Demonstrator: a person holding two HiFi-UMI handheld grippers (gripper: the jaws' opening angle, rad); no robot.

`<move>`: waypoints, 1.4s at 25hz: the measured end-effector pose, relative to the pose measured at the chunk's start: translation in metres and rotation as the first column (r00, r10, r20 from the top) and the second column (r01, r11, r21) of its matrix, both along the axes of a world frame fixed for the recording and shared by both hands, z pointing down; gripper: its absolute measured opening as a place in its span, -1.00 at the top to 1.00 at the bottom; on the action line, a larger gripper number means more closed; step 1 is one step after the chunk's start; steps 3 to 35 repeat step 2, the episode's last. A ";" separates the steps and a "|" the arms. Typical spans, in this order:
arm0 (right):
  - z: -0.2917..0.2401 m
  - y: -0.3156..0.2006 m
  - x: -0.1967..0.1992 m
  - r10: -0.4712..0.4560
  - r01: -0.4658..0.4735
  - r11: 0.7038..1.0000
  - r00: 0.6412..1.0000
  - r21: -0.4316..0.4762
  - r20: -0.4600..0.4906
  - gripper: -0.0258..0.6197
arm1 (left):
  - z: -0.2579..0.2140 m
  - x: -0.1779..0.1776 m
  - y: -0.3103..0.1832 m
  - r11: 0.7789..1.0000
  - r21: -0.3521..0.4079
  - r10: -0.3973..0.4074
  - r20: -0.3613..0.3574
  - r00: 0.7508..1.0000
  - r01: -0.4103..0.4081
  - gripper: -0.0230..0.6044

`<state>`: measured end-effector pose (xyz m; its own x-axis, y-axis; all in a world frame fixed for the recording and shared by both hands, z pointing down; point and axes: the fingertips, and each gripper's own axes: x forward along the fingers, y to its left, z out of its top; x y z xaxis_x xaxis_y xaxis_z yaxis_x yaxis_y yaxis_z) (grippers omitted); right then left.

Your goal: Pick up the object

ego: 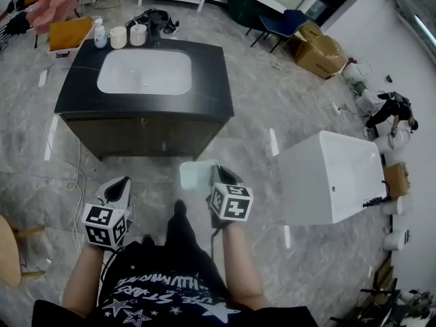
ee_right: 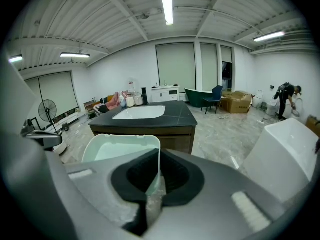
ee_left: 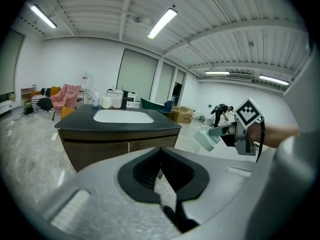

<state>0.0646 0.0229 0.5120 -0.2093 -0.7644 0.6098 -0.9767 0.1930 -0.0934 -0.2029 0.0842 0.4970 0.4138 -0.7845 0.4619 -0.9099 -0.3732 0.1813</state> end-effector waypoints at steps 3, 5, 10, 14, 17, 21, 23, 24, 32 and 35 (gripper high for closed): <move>-0.002 0.013 -0.006 -0.001 0.001 1.000 1.000 0.004 -0.002 0.89 | -0.001 -0.005 0.013 1.000 -0.004 0.003 -0.003 1.000 -0.003 0.90; -0.002 0.013 -0.006 -0.001 0.001 1.000 1.000 0.004 -0.002 0.89 | -0.001 -0.005 0.013 1.000 -0.004 0.003 -0.003 1.000 -0.003 0.90; -0.002 0.013 -0.006 -0.001 0.001 1.000 1.000 0.004 -0.002 0.89 | -0.001 -0.005 0.013 1.000 -0.004 0.003 -0.003 1.000 -0.003 0.90; -0.002 0.013 -0.006 -0.001 0.001 1.000 1.000 0.004 -0.002 0.89 | -0.001 -0.005 0.013 1.000 -0.004 0.003 -0.003 1.000 -0.003 0.90; -0.002 0.013 -0.006 -0.001 0.001 1.000 1.000 0.004 -0.002 0.89 | -0.001 -0.005 0.013 1.000 -0.004 0.003 -0.003 1.000 -0.003 0.90; -0.002 0.013 -0.006 -0.001 0.001 1.000 1.000 0.004 -0.002 0.89 | -0.001 -0.005 0.013 1.000 -0.004 0.003 -0.003 1.000 -0.003 0.90; -0.002 0.013 -0.006 -0.001 0.001 1.000 1.000 0.004 -0.002 0.89 | -0.001 -0.005 0.013 1.000 -0.004 0.003 -0.003 1.000 -0.003 0.90; -0.002 0.013 -0.006 -0.001 0.001 1.000 1.000 0.004 -0.002 0.89 | -0.001 -0.005 0.013 1.000 -0.004 0.003 -0.003 1.000 -0.003 0.90; -0.002 0.013 -0.006 -0.001 0.001 1.000 1.000 0.004 -0.002 0.89 | -0.001 -0.005 0.013 1.000 -0.004 0.003 -0.003 1.000 -0.003 0.90; -0.002 0.013 -0.006 -0.001 0.001 1.000 1.000 0.004 -0.002 0.89 | -0.001 -0.005 0.013 1.000 -0.004 0.003 -0.003 1.000 -0.003 0.90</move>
